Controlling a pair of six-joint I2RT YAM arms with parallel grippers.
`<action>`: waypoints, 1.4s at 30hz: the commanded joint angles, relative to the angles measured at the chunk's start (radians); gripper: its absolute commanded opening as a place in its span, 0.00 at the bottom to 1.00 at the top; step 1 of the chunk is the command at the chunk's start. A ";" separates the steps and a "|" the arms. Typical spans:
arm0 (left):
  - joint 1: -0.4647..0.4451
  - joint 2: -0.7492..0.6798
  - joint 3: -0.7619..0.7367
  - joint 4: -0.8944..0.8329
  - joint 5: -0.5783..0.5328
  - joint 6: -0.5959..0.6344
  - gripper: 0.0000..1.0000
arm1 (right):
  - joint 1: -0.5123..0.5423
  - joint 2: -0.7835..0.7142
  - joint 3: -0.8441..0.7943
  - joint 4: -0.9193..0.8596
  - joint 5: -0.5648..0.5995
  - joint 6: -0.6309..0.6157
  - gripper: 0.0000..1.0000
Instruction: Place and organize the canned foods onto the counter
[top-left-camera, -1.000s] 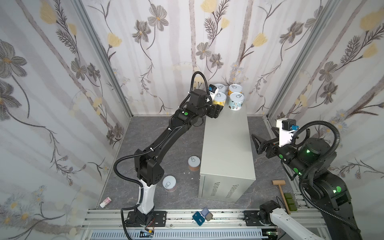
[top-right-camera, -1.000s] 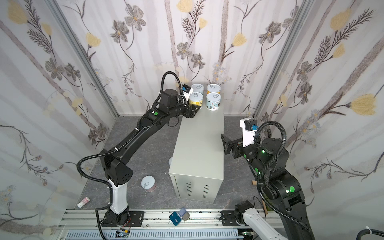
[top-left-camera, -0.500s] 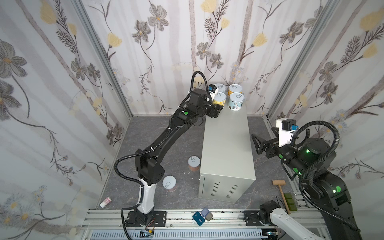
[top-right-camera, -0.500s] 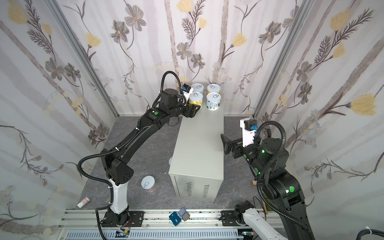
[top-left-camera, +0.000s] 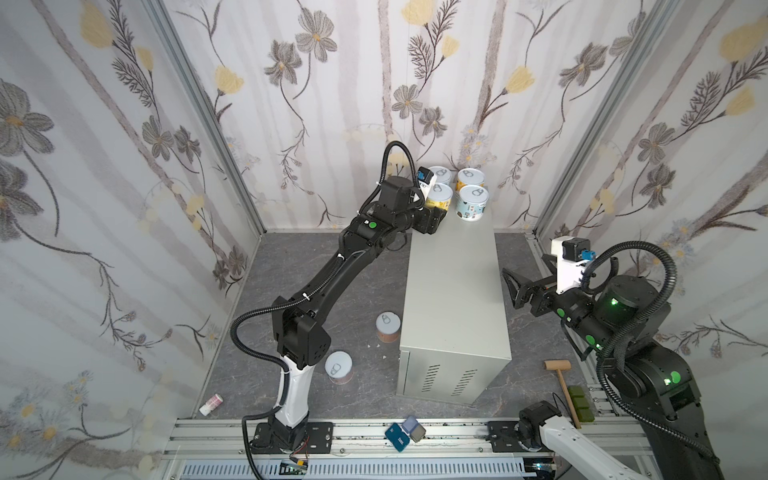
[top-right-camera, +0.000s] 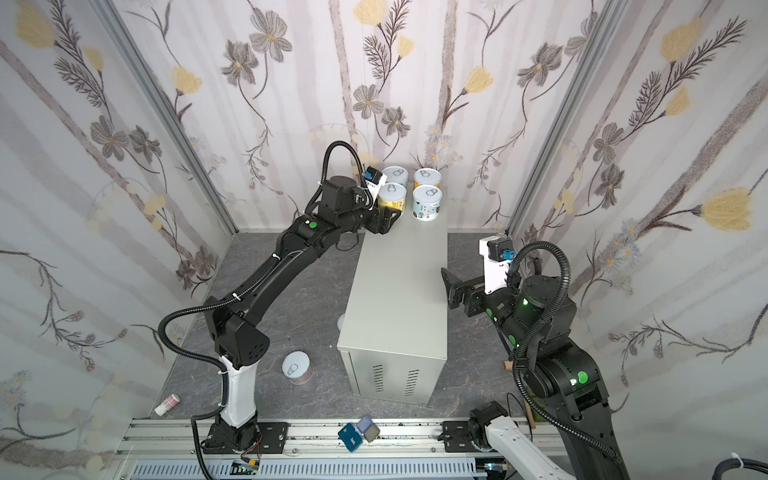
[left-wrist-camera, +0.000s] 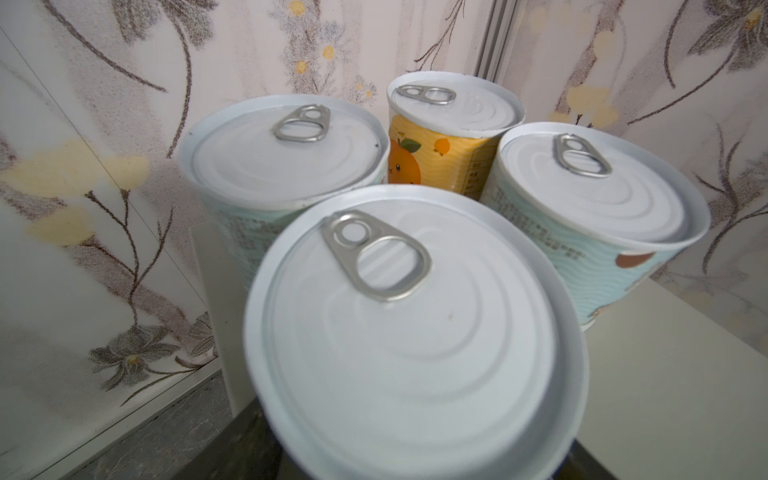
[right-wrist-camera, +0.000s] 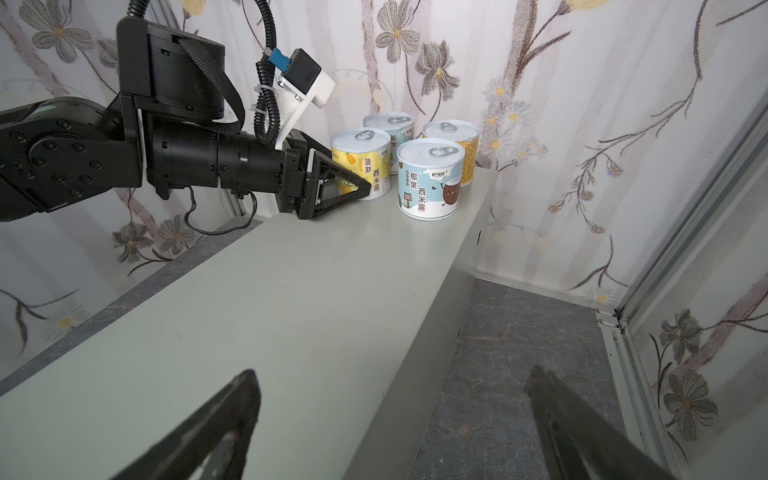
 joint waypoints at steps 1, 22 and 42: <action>0.002 0.006 0.009 0.001 0.009 -0.001 0.78 | 0.001 0.002 -0.004 0.037 0.014 -0.010 1.00; 0.007 -0.300 -0.299 0.048 -0.059 0.012 1.00 | -0.001 0.064 0.040 0.009 0.095 0.043 1.00; 0.148 -0.228 -0.237 0.028 0.007 -0.051 1.00 | -0.025 0.150 0.101 0.010 0.101 0.144 1.00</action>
